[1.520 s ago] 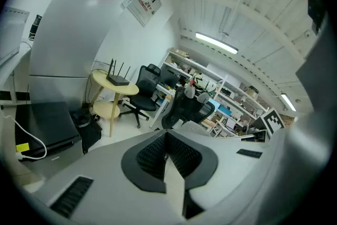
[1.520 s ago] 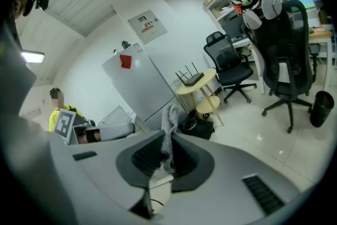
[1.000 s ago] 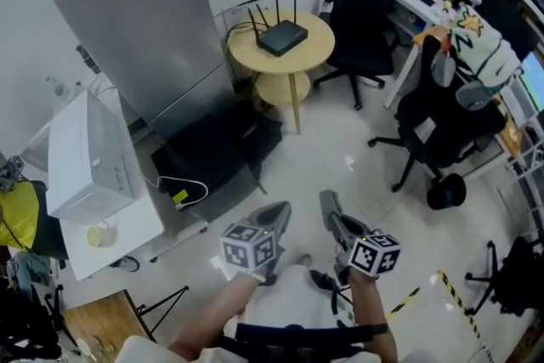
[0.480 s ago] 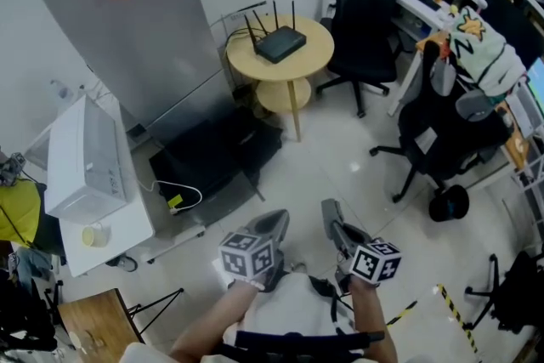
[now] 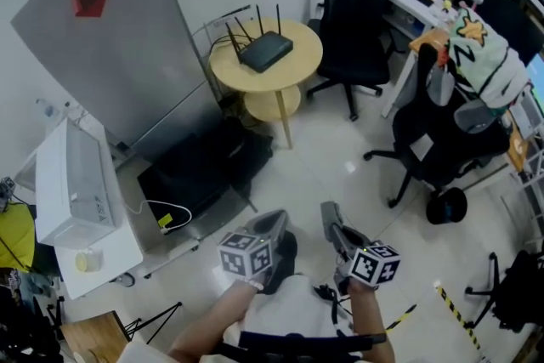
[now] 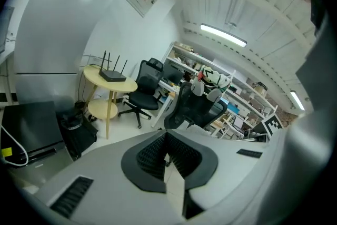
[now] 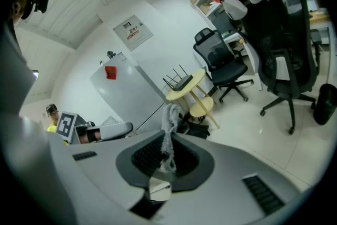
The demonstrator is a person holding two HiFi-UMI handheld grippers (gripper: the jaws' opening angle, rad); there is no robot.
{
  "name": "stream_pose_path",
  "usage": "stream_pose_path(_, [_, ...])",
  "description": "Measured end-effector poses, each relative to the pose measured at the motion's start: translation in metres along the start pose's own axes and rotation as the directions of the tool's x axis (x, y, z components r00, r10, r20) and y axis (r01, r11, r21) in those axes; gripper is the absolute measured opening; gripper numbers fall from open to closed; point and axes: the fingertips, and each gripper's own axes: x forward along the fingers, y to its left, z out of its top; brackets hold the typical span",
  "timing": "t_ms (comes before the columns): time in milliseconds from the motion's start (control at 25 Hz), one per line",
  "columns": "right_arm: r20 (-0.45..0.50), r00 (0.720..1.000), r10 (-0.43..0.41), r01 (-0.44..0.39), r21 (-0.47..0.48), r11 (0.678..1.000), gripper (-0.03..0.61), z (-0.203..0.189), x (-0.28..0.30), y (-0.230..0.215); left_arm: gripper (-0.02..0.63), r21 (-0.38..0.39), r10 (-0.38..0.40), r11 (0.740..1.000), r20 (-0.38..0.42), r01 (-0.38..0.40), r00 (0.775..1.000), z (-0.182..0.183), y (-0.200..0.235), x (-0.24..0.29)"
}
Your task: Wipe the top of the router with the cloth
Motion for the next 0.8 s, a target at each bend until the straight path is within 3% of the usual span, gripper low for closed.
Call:
stream_pose_path(440, [0.022,0.999,-0.041,0.041,0.017,0.999,0.035,0.093,0.084,-0.026,-0.002,0.026,-0.056,0.998,-0.03,0.057,0.998,0.092,0.045,0.09])
stream_pose_path(800, [-0.028,0.999,-0.02,0.018,-0.043,0.999,0.035,0.159,0.18,-0.016,-0.002,-0.034,-0.008,0.999,0.016,0.009,1.0,0.161,0.119,0.121])
